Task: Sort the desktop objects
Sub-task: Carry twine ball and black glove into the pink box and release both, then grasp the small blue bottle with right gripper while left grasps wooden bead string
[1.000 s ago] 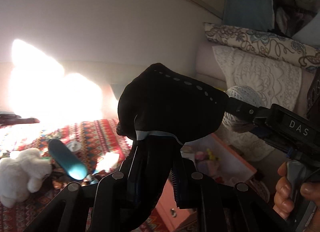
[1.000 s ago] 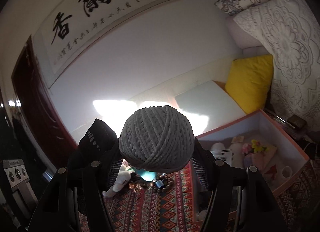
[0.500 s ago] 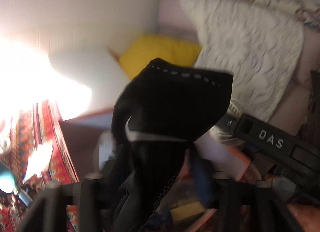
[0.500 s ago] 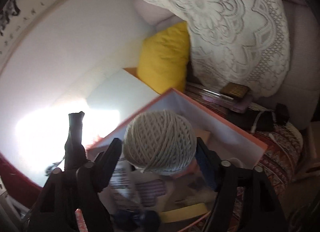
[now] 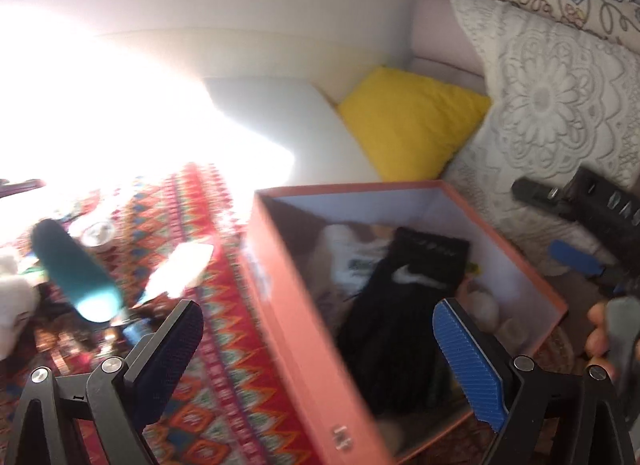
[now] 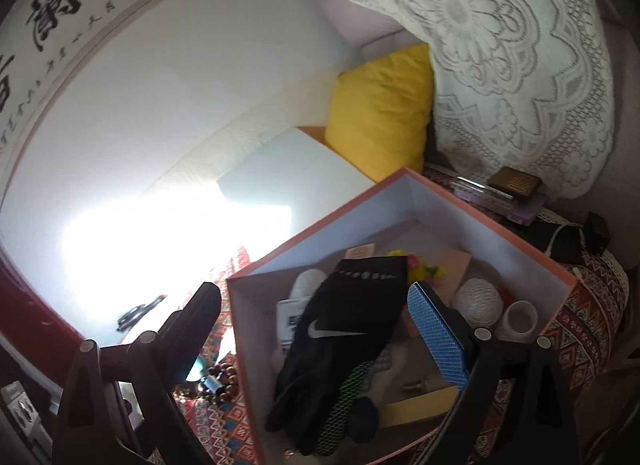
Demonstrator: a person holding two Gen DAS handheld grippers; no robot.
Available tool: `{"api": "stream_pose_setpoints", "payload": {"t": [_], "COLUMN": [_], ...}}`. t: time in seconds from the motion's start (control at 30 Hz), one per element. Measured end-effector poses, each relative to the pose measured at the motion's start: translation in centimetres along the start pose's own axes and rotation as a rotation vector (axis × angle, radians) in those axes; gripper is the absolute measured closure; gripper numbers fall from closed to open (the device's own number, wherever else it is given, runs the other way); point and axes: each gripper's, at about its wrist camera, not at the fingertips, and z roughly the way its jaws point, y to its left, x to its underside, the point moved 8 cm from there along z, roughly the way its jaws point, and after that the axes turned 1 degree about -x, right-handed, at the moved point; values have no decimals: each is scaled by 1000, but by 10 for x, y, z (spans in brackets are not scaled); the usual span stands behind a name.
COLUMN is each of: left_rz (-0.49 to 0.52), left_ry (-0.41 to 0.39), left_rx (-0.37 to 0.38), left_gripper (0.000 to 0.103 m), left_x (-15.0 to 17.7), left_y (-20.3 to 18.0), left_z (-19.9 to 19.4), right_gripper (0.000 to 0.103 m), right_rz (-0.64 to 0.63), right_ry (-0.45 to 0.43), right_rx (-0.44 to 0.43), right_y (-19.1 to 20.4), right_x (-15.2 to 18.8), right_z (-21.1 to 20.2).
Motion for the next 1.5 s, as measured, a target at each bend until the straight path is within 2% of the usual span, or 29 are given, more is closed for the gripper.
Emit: {"api": "stream_pose_setpoints", "payload": {"t": [0.1, 0.17, 0.23, 0.3, 0.4, 0.5, 0.7, 0.77, 0.8, 0.83, 0.9, 0.97, 1.0, 1.2, 1.27, 1.37, 1.43, 1.47, 1.5], "left_rz": [0, -38, -104, -164, -200, -205, -252, -282, -296, -304, -303, -283, -269, -197, -140, -74, -81, -82, -88], "left_ry": [10, 35, 83, 120, 158, 168, 172, 181, 185, 190, 197, 194, 187, 169, 212, 304, 298, 302, 306], "left_rx": [-113, -189, -227, -254, -280, -265, -188, -157, -143, -131, -107, -81, -67, 11, -32, -206, -244, -266, -274], "left_gripper": [6, 6, 6, 6, 6, 6, 6, 6, 6, 6, 6, 6, 6, 6, 6, 5, 2, 3, 15], "left_x": [27, 51, 76, 97, 122, 131, 128, 127, 127, 127, 126, 122, 119, 93, 91, 100, 101, 97, 95], "left_y": [54, 96, 135, 168, 202, 217, 232, 236, 237, 237, 233, 222, 215, 161, 152, 170, 184, 184, 181], "left_z": [-14, -19, -19, -18, -13, -3, 29, 39, 44, 49, 57, 65, 68, 108, 137, 185, 203, 205, 205], "right_gripper": [5, 7, 14, 18, 27, 33, 47, 48, 51, 60, 77, 77, 77, 77, 77, 77, 77, 77, 77], "right_rz": [-109, -183, -220, -235, -283, -337, -448, -454, -456, -490, -542, -423, -383, -230, -205, -188, -182, -180, -177], "right_ry": [62, 101, 176, 289, 456, 543, 549, 625, 660, 645, 629, 647, 628, 405, 363, 334, 324, 321, 317], "right_rx": [-105, -188, -262, -304, -239, -158, -90, -83, -91, -82, -49, -110, -131, -228, -244, -258, -263, -266, -270], "right_y": [53, 89, 119, 139, 147, 150, 170, 170, 169, 168, 167, 163, 162, 153, 148, 143, 141, 141, 141], "right_x": [24, 45, 73, 106, 156, 189, 202, 218, 229, 235, 232, 215, 201, 100, 80, 64, 58, 56, 53], "right_z": [18, 34, 58, 90, 142, 184, 250, 273, 283, 287, 285, 271, 261, 190, 175, 161, 158, 157, 154]}}
